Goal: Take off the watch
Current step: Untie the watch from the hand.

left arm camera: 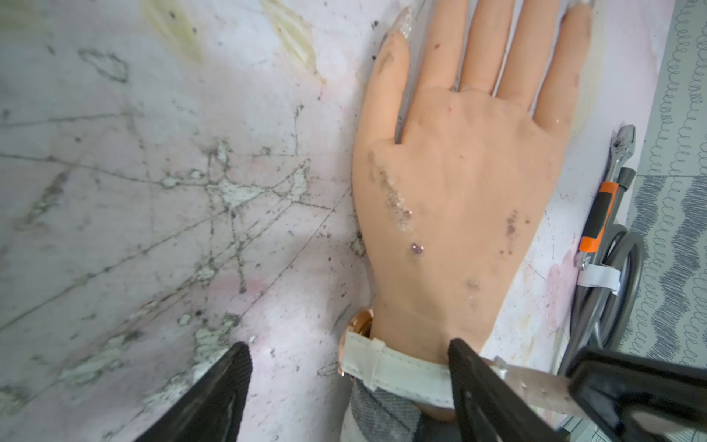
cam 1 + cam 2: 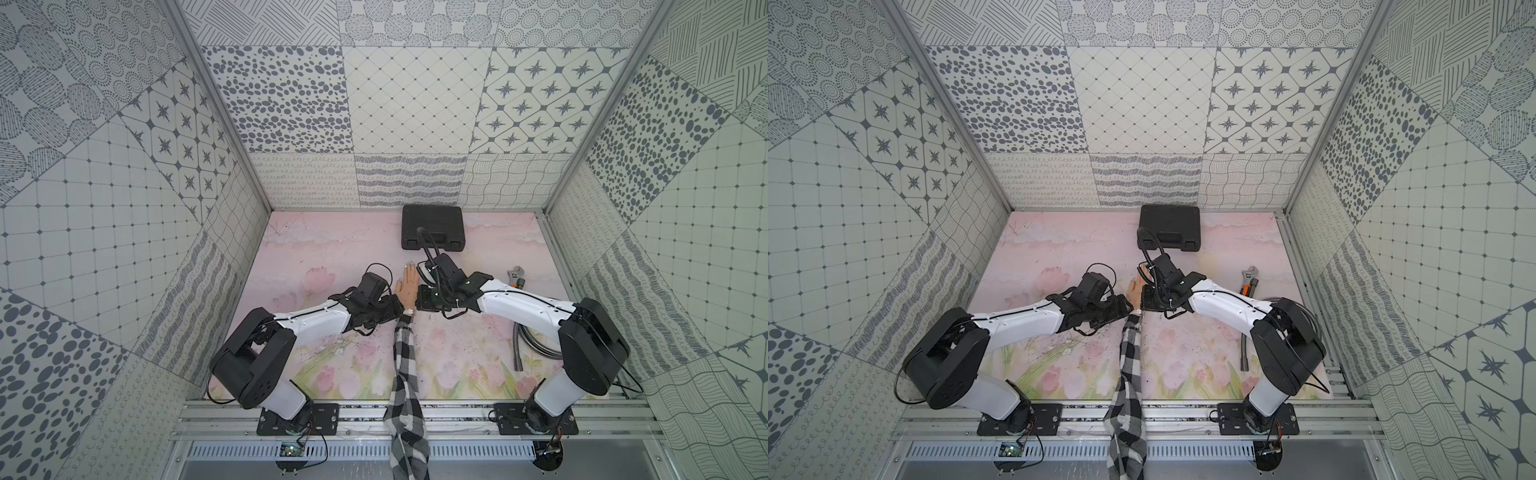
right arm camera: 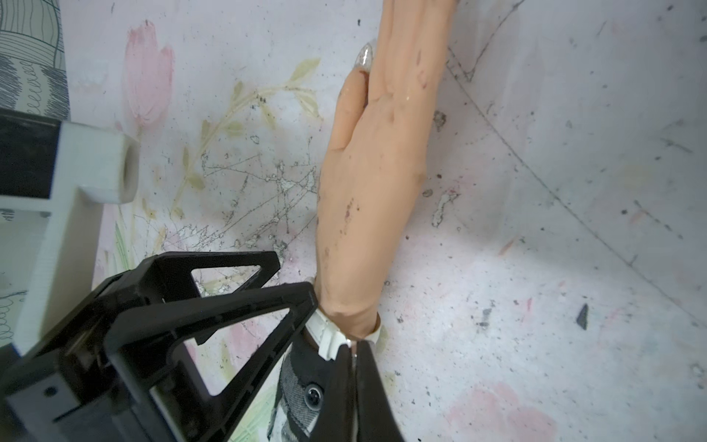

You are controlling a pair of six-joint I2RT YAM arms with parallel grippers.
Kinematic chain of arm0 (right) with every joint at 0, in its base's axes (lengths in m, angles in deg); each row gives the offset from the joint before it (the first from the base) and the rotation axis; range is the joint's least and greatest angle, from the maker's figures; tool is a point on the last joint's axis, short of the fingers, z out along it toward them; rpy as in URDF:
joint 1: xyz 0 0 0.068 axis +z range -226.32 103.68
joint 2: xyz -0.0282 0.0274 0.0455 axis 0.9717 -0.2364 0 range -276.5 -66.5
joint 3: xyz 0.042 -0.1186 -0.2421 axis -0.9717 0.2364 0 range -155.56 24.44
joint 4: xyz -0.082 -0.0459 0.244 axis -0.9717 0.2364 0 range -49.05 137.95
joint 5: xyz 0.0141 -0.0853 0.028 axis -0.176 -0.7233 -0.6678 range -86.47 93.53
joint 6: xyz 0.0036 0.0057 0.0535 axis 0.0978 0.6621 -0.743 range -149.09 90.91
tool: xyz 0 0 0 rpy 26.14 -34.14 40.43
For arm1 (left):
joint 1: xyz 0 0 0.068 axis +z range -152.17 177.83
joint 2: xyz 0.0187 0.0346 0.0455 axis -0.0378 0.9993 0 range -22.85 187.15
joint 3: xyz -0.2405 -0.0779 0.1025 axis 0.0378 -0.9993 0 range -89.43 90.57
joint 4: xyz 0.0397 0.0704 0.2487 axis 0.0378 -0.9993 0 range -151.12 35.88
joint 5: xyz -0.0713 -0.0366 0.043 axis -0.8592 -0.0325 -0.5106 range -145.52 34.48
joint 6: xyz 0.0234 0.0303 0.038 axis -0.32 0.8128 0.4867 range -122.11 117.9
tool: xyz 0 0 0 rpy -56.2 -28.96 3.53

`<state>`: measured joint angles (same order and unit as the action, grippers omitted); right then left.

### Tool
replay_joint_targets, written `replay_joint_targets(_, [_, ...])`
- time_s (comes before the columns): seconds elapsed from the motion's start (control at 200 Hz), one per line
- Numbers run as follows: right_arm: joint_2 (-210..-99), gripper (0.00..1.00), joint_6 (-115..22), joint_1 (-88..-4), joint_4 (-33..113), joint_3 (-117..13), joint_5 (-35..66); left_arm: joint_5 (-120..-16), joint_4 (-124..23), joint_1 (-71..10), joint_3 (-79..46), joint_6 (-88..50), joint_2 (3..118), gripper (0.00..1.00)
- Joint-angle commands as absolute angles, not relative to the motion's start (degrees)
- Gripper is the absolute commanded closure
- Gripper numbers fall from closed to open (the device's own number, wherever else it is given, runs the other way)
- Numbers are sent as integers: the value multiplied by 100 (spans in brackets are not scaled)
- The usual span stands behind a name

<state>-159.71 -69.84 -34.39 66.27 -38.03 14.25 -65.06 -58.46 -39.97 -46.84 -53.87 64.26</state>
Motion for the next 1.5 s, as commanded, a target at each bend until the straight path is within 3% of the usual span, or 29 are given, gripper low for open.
replay_joint_targets(0.0, [-15845,100,-7157,-3509,6165,-3877,1767,-6344,-6459,-3978,-4739,-5166,6295,18])
replay_joint_targets(0.425, [-16158,100,-7339,-3548,5829,-3743,2028,-6574,-5816,-3985,-5008,-5238,5539,15])
replay_joint_targets(1.131, [-16300,100,-7402,-3549,5730,-3649,2070,-6937,-5288,-4166,-4822,-5335,6203,15])
replay_joint_targets(1.496, [-16283,100,-7410,-3551,5729,-3630,2064,-6603,-5638,-4221,-4848,-5376,6450,20])
